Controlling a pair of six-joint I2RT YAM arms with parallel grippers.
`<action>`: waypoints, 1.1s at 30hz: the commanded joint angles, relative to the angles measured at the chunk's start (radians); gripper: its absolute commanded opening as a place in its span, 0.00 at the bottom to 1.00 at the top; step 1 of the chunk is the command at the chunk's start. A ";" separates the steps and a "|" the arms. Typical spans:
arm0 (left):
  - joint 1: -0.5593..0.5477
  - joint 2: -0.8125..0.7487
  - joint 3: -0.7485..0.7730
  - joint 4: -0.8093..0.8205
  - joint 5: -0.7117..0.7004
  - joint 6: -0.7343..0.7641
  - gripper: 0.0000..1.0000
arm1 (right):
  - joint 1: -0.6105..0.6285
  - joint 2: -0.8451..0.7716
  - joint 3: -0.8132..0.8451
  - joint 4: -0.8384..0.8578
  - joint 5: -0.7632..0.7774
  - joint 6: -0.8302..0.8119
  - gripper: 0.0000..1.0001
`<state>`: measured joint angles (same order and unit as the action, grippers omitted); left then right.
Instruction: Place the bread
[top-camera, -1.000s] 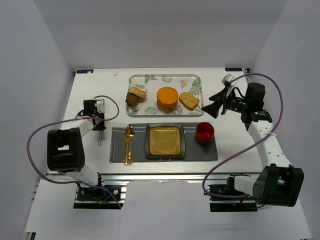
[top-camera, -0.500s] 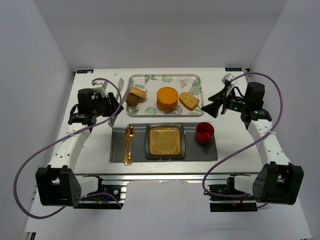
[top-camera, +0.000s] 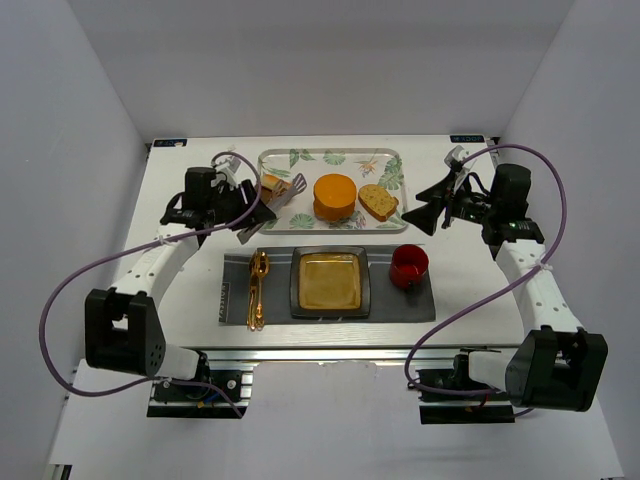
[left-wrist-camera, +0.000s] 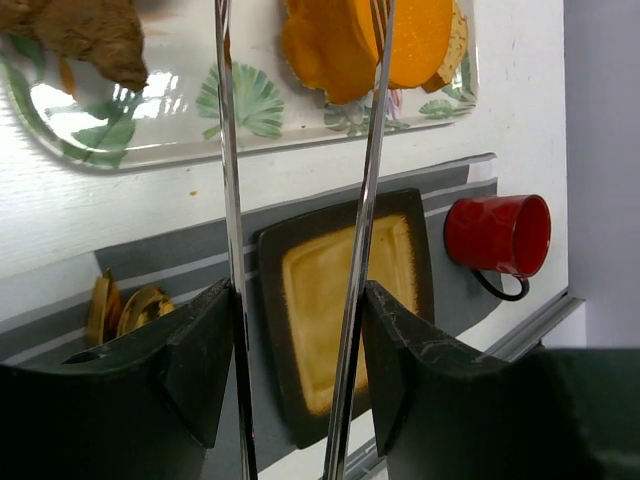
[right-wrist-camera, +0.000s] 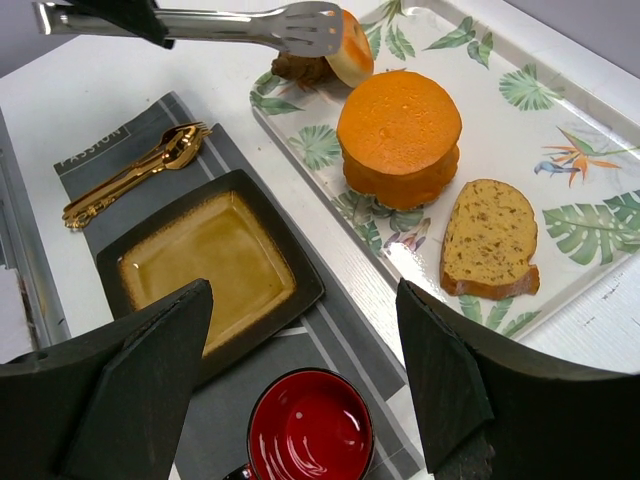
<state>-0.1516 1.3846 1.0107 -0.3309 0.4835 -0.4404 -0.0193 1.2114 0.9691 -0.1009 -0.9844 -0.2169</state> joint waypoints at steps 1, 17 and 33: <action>-0.031 0.040 0.084 0.044 0.018 -0.040 0.61 | -0.002 -0.041 -0.004 0.040 -0.028 0.004 0.79; -0.140 0.229 0.177 0.030 0.015 -0.027 0.52 | -0.005 -0.041 -0.006 0.053 -0.026 0.008 0.79; -0.147 -0.070 0.151 -0.035 0.101 -0.080 0.00 | -0.005 -0.038 0.003 0.055 -0.036 0.011 0.79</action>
<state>-0.2974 1.4281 1.1454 -0.3183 0.5156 -0.5182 -0.0193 1.1877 0.9638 -0.0933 -0.9943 -0.2157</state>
